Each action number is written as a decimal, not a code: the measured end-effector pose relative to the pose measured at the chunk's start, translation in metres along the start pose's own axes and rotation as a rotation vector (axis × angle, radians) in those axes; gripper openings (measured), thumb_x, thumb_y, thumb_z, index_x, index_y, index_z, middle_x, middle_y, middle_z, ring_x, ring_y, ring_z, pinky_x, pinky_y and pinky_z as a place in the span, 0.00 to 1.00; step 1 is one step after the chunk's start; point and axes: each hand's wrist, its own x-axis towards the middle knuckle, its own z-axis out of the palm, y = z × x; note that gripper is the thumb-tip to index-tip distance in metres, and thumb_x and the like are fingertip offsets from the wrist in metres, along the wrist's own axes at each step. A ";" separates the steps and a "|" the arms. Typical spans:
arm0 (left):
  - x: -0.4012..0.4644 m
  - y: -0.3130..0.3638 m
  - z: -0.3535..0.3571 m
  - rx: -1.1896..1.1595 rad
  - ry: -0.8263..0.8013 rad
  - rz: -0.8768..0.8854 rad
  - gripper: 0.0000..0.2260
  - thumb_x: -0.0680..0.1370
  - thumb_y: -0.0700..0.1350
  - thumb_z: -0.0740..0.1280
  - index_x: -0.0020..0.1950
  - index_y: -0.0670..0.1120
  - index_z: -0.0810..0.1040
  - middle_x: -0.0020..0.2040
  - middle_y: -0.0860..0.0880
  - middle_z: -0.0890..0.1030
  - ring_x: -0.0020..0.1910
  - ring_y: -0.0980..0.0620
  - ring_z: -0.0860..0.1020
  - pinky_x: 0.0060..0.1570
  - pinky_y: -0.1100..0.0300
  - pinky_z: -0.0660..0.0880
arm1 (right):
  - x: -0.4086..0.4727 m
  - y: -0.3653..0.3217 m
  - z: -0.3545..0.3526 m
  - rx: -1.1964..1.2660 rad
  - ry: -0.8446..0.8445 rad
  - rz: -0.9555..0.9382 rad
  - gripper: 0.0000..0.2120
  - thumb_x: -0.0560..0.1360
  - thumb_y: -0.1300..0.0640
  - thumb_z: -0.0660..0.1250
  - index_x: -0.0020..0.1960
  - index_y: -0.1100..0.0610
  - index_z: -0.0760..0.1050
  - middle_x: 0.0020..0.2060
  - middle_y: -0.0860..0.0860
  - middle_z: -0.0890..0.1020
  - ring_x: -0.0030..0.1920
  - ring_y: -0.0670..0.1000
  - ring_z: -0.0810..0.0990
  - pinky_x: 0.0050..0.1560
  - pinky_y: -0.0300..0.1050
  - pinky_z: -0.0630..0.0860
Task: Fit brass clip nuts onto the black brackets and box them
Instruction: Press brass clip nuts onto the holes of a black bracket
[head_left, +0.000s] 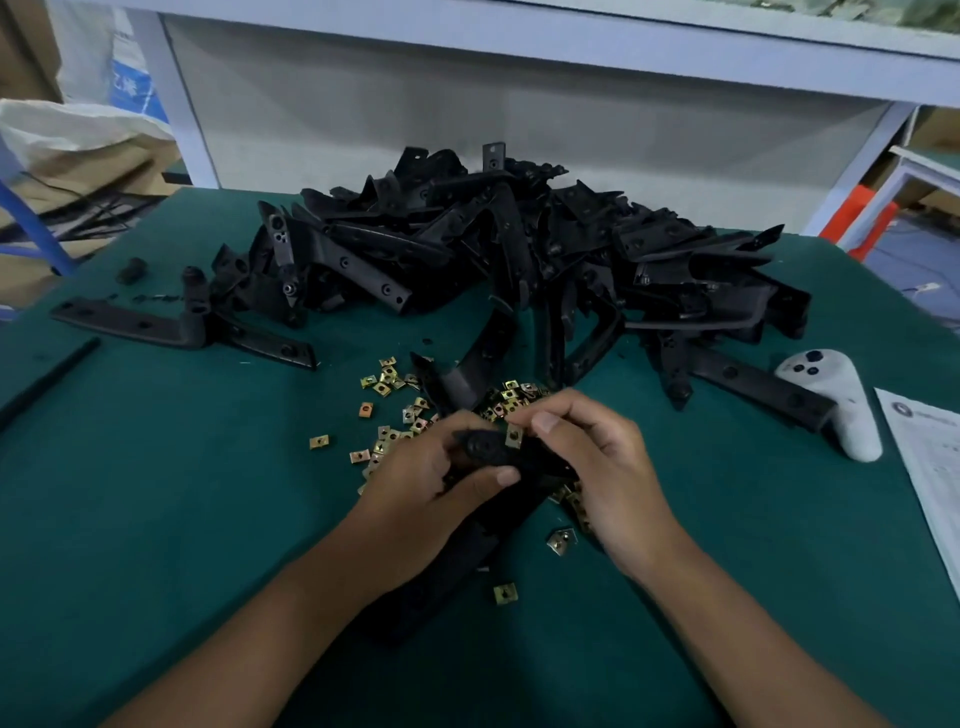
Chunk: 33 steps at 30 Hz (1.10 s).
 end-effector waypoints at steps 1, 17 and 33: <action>0.000 0.000 0.000 -0.010 -0.018 0.001 0.07 0.75 0.57 0.70 0.51 0.58 0.78 0.41 0.58 0.83 0.41 0.60 0.81 0.42 0.65 0.76 | 0.000 0.000 0.000 -0.014 -0.005 -0.008 0.09 0.79 0.51 0.64 0.46 0.45 0.84 0.43 0.44 0.84 0.49 0.45 0.82 0.51 0.37 0.75; 0.002 0.004 -0.004 -0.271 0.063 -0.034 0.09 0.78 0.46 0.69 0.56 0.58 0.79 0.49 0.56 0.84 0.50 0.58 0.83 0.49 0.67 0.77 | 0.017 0.009 -0.020 0.533 0.097 0.217 0.23 0.76 0.72 0.51 0.61 0.57 0.79 0.53 0.52 0.86 0.41 0.43 0.77 0.51 0.41 0.79; 0.001 0.005 -0.003 -0.295 0.092 -0.011 0.10 0.74 0.53 0.74 0.54 0.57 0.80 0.44 0.56 0.83 0.41 0.60 0.81 0.40 0.68 0.76 | 0.021 0.011 -0.019 0.699 0.132 0.374 0.19 0.70 0.63 0.73 0.61 0.61 0.80 0.52 0.57 0.87 0.52 0.50 0.87 0.45 0.39 0.82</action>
